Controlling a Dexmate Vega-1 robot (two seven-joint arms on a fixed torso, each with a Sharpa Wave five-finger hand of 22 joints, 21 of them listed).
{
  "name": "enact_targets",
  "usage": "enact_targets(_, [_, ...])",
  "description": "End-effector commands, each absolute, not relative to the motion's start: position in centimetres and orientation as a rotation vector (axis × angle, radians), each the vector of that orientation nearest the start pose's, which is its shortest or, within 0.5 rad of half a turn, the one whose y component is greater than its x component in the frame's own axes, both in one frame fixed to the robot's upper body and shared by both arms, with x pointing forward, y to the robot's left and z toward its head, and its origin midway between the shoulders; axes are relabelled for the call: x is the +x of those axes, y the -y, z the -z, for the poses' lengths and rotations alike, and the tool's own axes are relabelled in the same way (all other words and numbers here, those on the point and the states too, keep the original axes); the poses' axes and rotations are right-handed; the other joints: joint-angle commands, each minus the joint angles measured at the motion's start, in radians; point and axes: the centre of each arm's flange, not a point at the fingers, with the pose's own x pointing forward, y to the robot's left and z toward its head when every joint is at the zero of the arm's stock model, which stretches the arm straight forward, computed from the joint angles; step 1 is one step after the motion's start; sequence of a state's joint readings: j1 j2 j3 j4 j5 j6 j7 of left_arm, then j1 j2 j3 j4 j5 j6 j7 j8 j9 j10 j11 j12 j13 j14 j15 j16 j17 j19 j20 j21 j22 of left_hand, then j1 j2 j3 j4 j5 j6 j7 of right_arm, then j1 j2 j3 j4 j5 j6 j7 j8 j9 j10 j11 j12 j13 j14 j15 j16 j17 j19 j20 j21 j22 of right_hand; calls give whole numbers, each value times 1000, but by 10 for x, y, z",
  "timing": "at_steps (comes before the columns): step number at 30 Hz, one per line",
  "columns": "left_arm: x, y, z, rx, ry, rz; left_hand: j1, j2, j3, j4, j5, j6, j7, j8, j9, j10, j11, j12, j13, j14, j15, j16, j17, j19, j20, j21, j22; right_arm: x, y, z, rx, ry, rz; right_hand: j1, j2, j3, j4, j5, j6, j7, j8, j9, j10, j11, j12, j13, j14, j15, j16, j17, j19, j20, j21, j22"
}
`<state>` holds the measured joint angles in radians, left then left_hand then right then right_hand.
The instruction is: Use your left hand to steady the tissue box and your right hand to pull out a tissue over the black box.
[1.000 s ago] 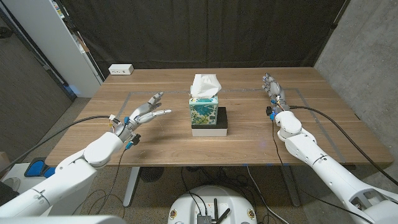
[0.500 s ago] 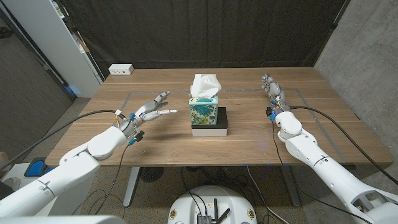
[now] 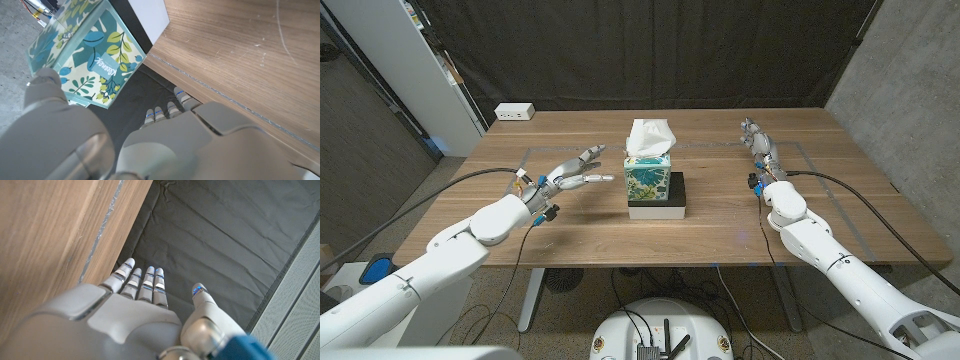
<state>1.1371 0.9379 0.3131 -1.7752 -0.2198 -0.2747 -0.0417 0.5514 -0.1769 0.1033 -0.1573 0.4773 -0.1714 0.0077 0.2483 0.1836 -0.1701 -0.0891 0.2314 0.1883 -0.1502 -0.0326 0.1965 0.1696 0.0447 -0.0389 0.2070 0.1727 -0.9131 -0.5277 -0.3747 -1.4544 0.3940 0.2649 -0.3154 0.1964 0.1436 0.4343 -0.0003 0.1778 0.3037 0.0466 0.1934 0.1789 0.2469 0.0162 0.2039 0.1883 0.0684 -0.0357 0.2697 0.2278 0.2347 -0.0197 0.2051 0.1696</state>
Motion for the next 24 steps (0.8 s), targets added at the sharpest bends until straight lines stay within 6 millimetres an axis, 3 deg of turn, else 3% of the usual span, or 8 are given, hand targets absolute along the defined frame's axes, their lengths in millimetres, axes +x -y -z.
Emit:
enact_targets(1, [550, -271, 30, 775, 655, 434, 20, 0, -13, -2, 7, -110, 10, 10, 2, -9, 4, 8, 2, 23, -21, 7, 3, 18, -8, 4, 2, 620, 286, 24, -121, 687, 58, 7, 19, 5, -7, -2, 7, 1, -2, 2, 9, -4, -4, 4, 12, -8, -1, 0, 5, 0, -5, 5])
enact_targets(14, [558, -250, 24, 826, 650, 515, 35, -1, -28, -4, 10, -105, 14, 7, 2, -5, 9, 4, 2, 24, -16, -1, 3, 17, -4, -1, 1, 617, 288, 21, -122, 706, 61, 7, 19, 5, -8, -2, 8, 1, -1, 2, 9, -5, -4, 4, 13, -9, -1, 0, 5, 0, -5, 5])
enact_targets(19, [561, -243, 24, 832, 650, 534, 46, -1, -38, -4, 13, -116, 18, -1, 2, -16, 19, -5, 2, 13, -2, -9, 3, 7, 6, -7, 2, 615, 290, 22, -123, 710, 65, 7, 19, 5, -9, -2, 8, 2, -2, 2, 9, -4, -4, 4, 12, -8, -2, 0, 5, 0, -5, 5])
enact_targets(23, [564, -238, 26, 818, 655, 551, 54, -1, -46, -4, 15, -113, 2, -2, 2, -15, 20, -7, 2, 18, 0, -9, 3, 14, 19, -6, 2, 613, 292, 23, -122, 713, 67, 7, 19, 5, -9, -2, 8, 1, -2, 2, 9, -5, -4, 4, 12, -8, -3, 0, 4, 0, -6, 5])
enact_targets(24, [566, -236, 27, 809, 657, 562, 60, -1, -52, -4, 17, -109, -3, -2, 3, -13, 22, -9, 3, 20, 16, -9, 3, 16, 30, -6, 2, 613, 293, 23, -116, 712, 61, 7, 19, 5, -9, -2, 8, 1, -2, 2, 9, -5, -4, 4, 12, -8, -3, 0, 5, -1, -6, 5])
